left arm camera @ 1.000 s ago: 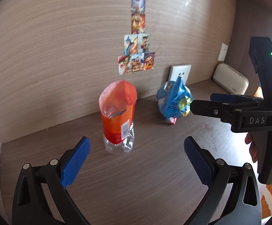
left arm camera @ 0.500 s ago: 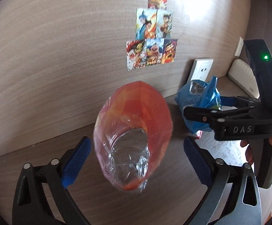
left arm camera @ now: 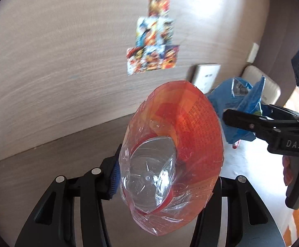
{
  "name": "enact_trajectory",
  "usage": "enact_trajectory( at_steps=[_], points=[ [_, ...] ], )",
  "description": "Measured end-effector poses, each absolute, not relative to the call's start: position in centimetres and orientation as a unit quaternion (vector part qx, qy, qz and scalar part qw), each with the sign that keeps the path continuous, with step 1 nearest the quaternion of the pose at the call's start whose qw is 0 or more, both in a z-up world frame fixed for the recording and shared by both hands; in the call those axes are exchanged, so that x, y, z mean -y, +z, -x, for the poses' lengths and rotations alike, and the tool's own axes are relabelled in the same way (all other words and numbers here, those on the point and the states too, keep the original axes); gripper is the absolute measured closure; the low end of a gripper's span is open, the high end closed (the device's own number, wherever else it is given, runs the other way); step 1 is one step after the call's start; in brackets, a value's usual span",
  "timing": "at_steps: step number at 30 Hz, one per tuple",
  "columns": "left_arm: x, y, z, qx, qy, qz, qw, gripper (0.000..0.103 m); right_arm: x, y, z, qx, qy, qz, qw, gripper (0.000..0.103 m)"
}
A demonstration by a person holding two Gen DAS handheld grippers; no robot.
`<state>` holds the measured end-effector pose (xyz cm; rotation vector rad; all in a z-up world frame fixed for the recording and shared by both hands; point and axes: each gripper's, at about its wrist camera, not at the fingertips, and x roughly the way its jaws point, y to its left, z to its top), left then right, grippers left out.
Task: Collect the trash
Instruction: 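Carry both items over the bin and open both tools to drop them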
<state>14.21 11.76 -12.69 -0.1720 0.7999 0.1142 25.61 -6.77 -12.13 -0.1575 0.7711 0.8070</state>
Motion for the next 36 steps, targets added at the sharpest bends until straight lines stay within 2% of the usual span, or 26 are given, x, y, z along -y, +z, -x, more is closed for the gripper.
enact_trajectory(
  at_steps=[6, 14, 36],
  points=[
    [-8.3, -11.1, -10.8, -0.390, 0.031, 0.071, 0.917, 0.054, 11.2, -10.5, -21.7, -0.341, 0.373, 0.069, 0.860, 0.023],
    [-1.3, -10.1, -8.9, -0.392, -0.031, 0.041, 0.919, 0.054, 17.9, -10.1, -18.5, -0.349, 0.340, 0.035, 0.873, 0.023],
    [26.2, -10.2, -2.0, -0.400, -0.247, -0.050, 0.881, 0.054, 44.4, -11.9, -4.3, -0.384, 0.168, -0.058, 0.906, 0.023]
  ],
)
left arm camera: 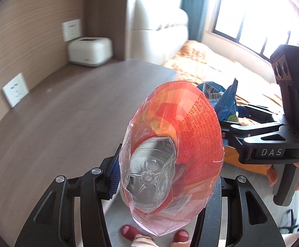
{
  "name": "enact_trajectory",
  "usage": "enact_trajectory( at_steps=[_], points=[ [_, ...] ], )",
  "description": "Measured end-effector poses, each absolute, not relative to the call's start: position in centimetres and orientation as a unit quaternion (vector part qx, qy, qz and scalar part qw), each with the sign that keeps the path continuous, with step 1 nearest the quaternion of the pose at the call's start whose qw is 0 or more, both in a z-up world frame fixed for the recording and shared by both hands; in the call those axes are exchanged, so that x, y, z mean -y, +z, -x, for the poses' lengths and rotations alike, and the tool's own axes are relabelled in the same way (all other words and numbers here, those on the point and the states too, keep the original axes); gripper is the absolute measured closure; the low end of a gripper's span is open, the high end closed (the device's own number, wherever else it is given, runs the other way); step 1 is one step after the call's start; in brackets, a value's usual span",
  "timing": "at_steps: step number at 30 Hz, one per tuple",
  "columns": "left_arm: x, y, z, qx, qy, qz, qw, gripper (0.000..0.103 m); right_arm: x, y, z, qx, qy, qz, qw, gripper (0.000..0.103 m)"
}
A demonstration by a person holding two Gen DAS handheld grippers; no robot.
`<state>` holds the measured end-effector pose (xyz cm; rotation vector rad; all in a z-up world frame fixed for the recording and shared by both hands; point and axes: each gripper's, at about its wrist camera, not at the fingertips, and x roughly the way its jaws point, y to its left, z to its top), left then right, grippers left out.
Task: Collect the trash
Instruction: 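Carry both items over the bin and open both tools to drop them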
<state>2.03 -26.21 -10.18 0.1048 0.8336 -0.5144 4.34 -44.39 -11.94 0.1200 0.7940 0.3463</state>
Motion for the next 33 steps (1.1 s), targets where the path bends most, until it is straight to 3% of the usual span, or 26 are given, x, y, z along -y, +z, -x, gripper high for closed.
enact_trajectory(
  at_steps=[16, 31, 32, 33],
  points=[
    [42.8, -16.5, 4.7, -0.431, -0.414, -0.113, 0.794, 0.054, 58.6, -16.8, 5.7, -0.418, 0.003, -0.123, 0.900, 0.022],
    [49.8, -32.3, 4.9, -0.494, -0.475, -0.143, 0.714, 0.053, 66.0, -32.4, 6.9, -0.477, -0.086, -0.168, 0.858, 0.022],
    [50.0, -33.9, 4.9, -0.501, -0.481, -0.139, 0.706, 0.052, 66.1, -33.5, 6.9, -0.482, -0.087, -0.171, 0.855, 0.021],
    [50.1, -35.1, 4.9, -0.510, -0.486, -0.133, 0.697, 0.038, 66.2, -35.0, 6.8, -0.490, -0.087, -0.174, 0.850, 0.019]
  ],
)
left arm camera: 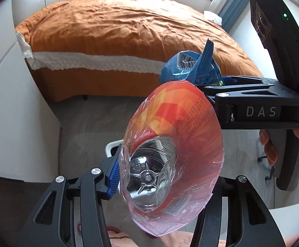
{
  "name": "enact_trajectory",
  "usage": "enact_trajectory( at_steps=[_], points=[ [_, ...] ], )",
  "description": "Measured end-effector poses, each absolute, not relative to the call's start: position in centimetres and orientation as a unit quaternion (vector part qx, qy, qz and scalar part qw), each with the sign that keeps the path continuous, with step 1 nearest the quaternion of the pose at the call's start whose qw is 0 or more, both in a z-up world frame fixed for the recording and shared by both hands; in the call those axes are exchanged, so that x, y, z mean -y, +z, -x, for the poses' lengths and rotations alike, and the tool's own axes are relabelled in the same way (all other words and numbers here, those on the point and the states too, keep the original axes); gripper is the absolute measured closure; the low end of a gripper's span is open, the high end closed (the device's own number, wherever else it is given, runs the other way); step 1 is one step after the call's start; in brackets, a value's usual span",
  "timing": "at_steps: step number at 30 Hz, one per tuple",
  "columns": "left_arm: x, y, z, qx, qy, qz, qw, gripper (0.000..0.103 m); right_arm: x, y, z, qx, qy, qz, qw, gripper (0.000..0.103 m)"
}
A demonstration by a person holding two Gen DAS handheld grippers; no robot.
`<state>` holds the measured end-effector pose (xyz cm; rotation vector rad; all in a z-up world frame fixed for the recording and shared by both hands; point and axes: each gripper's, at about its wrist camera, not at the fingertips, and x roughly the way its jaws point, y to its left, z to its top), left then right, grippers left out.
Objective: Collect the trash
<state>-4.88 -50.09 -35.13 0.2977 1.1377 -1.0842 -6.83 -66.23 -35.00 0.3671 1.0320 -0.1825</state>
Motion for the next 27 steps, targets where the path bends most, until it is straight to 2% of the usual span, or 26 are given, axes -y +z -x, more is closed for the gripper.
enact_trajectory(
  at_steps=[2, 7, 13, 20, 27],
  points=[
    [50.4, -37.6, 5.0, -0.521, -0.491, -0.116, 0.688, 0.004, 66.4, -37.8, 6.9, -0.506, -0.084, -0.178, 0.840, 0.004],
    [50.7, -41.9, 5.5, -0.537, -0.481, -0.120, 0.683, 0.005, 66.6, -42.2, 7.9, -0.533, -0.097, -0.174, 0.823, 0.004],
    [49.9, -42.3, 5.7, -0.548, -0.467, -0.114, 0.684, 0.005, 66.6, -42.9, 8.5, -0.540, -0.100, -0.179, 0.816, 0.004],
    [49.2, -39.4, 4.4, -0.537, -0.453, -0.109, 0.703, 0.005, 66.3, -39.8, 7.9, -0.523, -0.097, -0.181, 0.827, 0.004],
    [48.0, -33.6, 3.1, -0.505, -0.447, -0.098, 0.731, 0.005, 65.2, -35.0, 7.2, -0.495, -0.091, -0.180, 0.845, 0.004]
  ],
)
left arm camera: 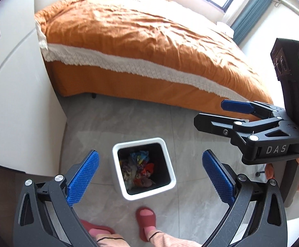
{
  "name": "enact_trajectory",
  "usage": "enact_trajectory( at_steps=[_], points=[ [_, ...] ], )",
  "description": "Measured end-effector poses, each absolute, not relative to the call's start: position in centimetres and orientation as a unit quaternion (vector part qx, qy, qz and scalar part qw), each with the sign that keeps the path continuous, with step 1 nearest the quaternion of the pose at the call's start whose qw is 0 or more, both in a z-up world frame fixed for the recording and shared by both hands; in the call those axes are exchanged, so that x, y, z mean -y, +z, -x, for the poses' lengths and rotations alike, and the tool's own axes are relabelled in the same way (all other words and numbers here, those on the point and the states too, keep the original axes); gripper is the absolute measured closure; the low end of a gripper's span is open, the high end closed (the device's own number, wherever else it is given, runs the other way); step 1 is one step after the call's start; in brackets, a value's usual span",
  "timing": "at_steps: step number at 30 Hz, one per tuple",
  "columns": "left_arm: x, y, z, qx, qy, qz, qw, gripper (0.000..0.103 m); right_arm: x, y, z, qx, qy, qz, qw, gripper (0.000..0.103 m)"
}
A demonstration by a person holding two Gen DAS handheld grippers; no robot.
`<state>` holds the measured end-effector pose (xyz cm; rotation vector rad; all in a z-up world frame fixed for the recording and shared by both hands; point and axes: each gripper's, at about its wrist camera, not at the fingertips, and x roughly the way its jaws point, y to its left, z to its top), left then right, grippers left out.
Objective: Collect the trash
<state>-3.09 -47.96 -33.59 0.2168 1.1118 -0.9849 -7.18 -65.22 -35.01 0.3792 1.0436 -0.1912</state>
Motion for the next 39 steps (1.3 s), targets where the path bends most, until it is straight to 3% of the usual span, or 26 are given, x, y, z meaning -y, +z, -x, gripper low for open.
enact_trajectory(
  at_steps=[24, 39],
  points=[
    [28.1, -12.0, -2.5, -0.377, -0.272, 0.001, 0.886, 0.005, 49.1, -13.9, -2.7, -0.358, 0.107, -0.098, 0.923, 0.004],
    [14.7, -6.6, -4.2, -0.324, -0.118, 0.029, 0.938, 0.005, 35.4, -7.5, -9.4, -0.315, 0.241, -0.028, 0.918, 0.004]
  ],
)
